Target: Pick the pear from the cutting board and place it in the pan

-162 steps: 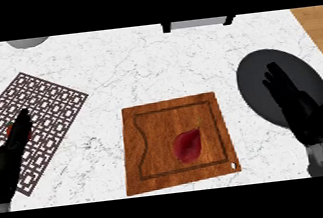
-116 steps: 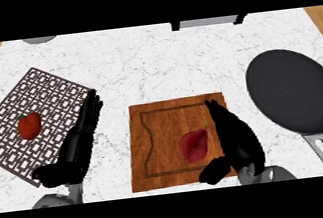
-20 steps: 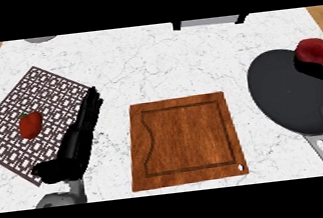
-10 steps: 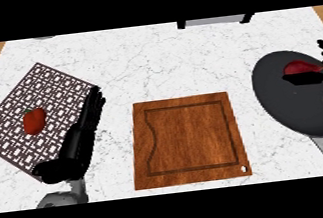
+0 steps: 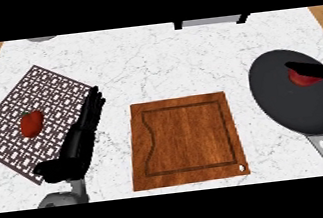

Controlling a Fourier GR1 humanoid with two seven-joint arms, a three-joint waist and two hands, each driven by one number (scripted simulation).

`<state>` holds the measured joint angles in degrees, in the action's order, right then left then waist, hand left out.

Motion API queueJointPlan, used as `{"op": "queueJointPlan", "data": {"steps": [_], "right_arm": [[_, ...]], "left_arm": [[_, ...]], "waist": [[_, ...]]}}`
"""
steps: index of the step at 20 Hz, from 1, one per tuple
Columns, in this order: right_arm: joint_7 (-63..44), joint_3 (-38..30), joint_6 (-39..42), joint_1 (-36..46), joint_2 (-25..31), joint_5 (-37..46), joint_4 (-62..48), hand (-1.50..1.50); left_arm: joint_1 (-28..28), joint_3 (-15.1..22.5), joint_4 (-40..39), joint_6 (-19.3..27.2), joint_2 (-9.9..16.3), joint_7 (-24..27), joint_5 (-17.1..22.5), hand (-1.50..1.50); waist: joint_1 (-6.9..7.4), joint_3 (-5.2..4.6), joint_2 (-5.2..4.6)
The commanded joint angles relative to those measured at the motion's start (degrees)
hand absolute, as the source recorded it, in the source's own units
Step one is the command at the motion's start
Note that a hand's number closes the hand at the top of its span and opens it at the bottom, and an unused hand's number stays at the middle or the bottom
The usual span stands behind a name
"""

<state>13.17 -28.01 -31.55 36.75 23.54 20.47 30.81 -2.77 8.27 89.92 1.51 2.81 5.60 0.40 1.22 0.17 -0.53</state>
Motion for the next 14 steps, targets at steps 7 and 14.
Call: {"op": "queueJointPlan", "data": {"steps": [7,14], "right_arm": [[7.1,-7.3,18.4,-10.8,1.4,-16.1,11.1,-1.5],[5.7,-3.3,29.1,-25.4,-4.3,-20.6,29.4,-1.5]], "left_arm": [[3.6,-0.1,3.1,0.4,-0.1,-1.2,0.0,0.0],[2.9,1.8,3.9,3.0,-2.3,-3.0,-2.6,0.0]], "waist": [[-2.02,-0.18,0.88],[-2.14,-0.23,0.94]]}}
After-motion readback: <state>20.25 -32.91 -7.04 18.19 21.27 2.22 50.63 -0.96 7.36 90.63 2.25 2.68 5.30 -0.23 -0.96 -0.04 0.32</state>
